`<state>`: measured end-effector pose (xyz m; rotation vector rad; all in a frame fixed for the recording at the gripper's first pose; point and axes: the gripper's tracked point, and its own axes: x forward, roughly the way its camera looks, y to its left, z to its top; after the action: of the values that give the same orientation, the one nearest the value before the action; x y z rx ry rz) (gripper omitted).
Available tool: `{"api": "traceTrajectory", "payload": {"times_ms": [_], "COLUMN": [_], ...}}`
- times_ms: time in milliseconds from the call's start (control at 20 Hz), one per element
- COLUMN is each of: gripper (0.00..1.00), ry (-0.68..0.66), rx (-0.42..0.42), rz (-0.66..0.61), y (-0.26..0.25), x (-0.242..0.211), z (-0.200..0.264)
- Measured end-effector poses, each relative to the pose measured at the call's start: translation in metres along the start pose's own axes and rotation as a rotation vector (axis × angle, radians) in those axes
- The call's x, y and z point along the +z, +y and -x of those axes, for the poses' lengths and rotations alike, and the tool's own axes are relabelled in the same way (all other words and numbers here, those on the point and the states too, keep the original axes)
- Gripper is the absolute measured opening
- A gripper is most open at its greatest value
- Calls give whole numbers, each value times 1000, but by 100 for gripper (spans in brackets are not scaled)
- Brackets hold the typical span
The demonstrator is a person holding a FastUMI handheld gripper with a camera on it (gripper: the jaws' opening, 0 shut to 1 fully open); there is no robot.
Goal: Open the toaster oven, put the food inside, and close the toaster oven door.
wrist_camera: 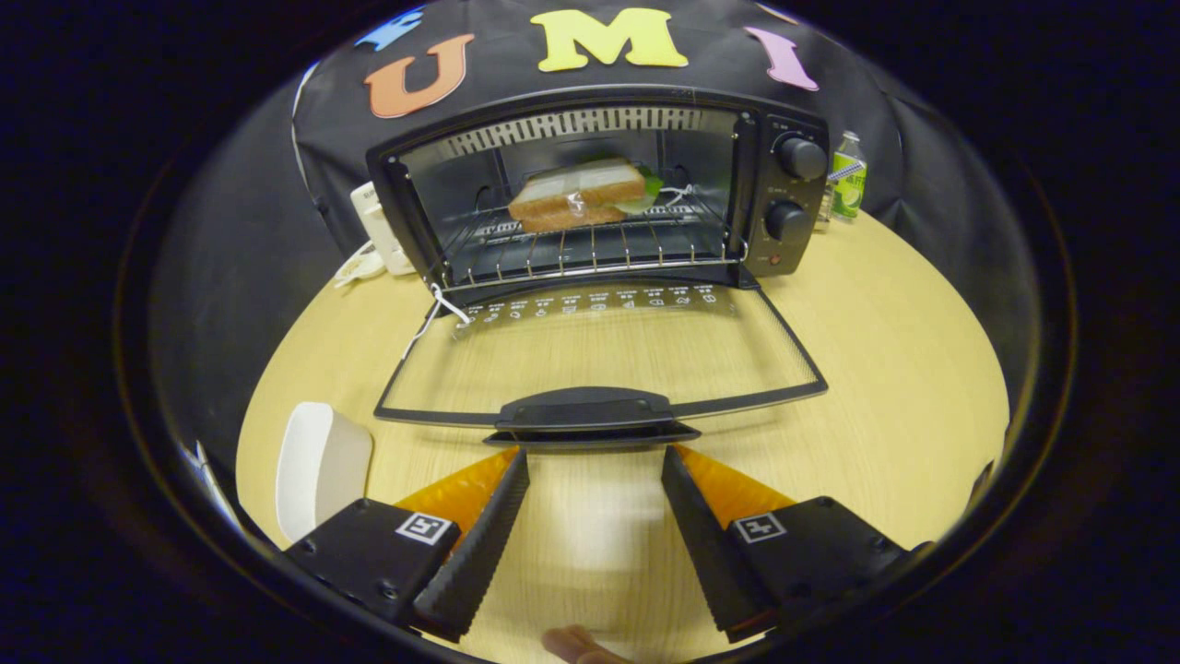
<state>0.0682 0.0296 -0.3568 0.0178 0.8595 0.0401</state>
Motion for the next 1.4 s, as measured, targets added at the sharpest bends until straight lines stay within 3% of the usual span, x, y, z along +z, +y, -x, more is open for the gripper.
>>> {"api": "traceTrajectory", "payload": {"times_ms": [450, 600, 1000, 1250, 1400], "gripper": [96, 95, 95, 95, 95], "ry": [-14, -106, -186, -345, -362], "rx": [22, 18, 19, 21, 10], "rz": [-6, 17, -17, 23, 29], "y": [7, 5, 8, 16, 12], "x": [8, 29, 47, 81, 89], "z": [10, 18, 32, 52, 39]}}
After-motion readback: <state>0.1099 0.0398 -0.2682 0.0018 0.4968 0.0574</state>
